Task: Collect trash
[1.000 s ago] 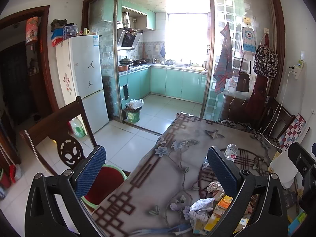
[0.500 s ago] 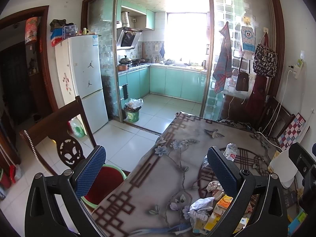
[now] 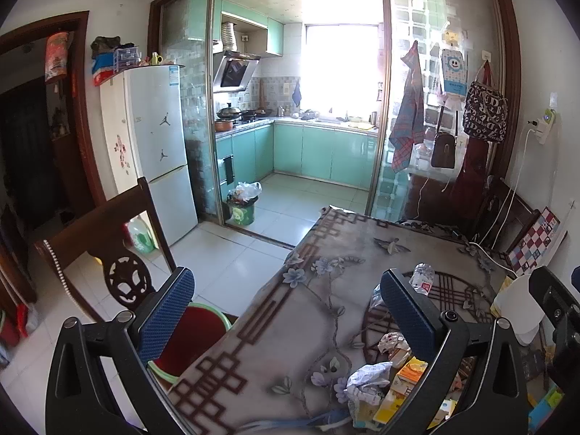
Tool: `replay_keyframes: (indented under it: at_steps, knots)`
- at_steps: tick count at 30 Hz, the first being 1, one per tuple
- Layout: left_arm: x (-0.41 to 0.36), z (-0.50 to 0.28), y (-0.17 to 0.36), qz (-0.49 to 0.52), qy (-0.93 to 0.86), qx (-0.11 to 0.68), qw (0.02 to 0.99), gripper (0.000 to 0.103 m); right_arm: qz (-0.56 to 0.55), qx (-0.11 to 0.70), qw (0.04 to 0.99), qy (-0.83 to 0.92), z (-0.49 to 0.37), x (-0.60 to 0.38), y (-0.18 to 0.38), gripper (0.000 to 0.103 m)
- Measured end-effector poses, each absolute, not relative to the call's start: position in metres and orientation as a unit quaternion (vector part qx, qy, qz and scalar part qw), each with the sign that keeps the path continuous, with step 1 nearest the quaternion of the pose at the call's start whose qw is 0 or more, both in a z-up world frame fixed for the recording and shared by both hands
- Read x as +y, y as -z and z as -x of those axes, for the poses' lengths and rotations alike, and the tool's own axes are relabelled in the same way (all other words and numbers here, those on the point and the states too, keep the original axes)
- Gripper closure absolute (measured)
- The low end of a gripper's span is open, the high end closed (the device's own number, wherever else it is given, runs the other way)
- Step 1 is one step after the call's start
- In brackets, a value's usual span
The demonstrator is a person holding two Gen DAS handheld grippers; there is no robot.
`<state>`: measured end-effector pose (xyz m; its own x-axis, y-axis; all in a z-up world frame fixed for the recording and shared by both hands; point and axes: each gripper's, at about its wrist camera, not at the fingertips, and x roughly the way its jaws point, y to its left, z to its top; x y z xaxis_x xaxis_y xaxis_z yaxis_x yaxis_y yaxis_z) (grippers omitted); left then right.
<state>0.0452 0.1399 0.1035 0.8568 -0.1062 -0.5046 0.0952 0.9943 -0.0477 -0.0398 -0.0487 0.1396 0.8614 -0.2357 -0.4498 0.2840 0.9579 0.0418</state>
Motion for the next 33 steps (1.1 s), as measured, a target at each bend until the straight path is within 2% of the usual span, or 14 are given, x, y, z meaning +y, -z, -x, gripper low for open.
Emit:
replay_keyframes:
  at_steps: [4, 8, 13, 18, 20, 22, 27, 28, 29, 30, 31, 32, 33]
  knots:
    - [0.136, -0.049, -0.090, 0.016, 0.077, 0.300, 0.951, 0.000, -0.063, 0.265, 0.953, 0.133, 0.037, -0.063, -0.124, 0.000]
    - [0.138, -0.056, -0.053, 0.034, 0.110, 0.350, 0.930, 0.000, -0.077, 0.291, 0.946, 0.120, 0.034, -0.093, -0.093, 0.000]
    - [0.139, -0.061, 0.010, 0.045, 0.103, 0.428, 0.897, 0.000, -0.135, 0.362, 0.918, 0.085, 0.004, -0.141, -0.011, 0.001]
    - [0.122, -0.056, 0.048, 0.018, 0.148, 0.447, 0.882, 0.000, -0.233, 0.463, 0.853, 0.060, -0.040, -0.155, 0.074, 0.002]
    - [0.117, -0.057, 0.057, 0.016, 0.180, 0.463, 0.868, 0.000, -0.273, 0.496, 0.822, 0.055, -0.051, -0.154, 0.098, 0.009]
    - [0.113, -0.058, 0.062, 0.016, 0.200, 0.473, 0.858, 0.000, -0.295, 0.525, 0.796, 0.061, -0.063, -0.157, 0.119, 0.021]
    - [0.094, -0.070, 0.069, -0.038, 0.217, 0.496, 0.840, 0.000, -0.337, 0.559, 0.755, 0.066, -0.080, -0.167, 0.157, 0.033]
    - [0.092, -0.072, 0.069, -0.046, 0.218, 0.499, 0.838, 0.000, -0.344, 0.553, 0.755, 0.065, -0.081, -0.168, 0.158, 0.047]
    - [0.087, -0.075, 0.069, -0.053, 0.220, 0.501, 0.835, 0.000, -0.347, 0.546, 0.759, 0.071, -0.078, -0.175, 0.159, 0.055]
    - [0.082, -0.076, 0.070, -0.060, 0.222, 0.502, 0.834, 0.000, -0.357, 0.534, 0.763, 0.068, -0.079, -0.172, 0.155, 0.069]
    - [0.080, -0.078, 0.070, -0.066, 0.223, 0.501, 0.833, 0.000, -0.358, 0.523, 0.770, 0.071, -0.077, -0.174, 0.149, 0.090]
    - [0.077, -0.079, 0.071, -0.073, 0.222, 0.502, 0.833, 0.000, -0.354, 0.514, 0.778, 0.074, -0.075, -0.174, 0.141, 0.099]
    - [0.074, -0.080, 0.070, -0.080, 0.221, 0.502, 0.832, 0.000, -0.350, 0.504, 0.786, 0.076, -0.072, -0.174, 0.133, 0.103]
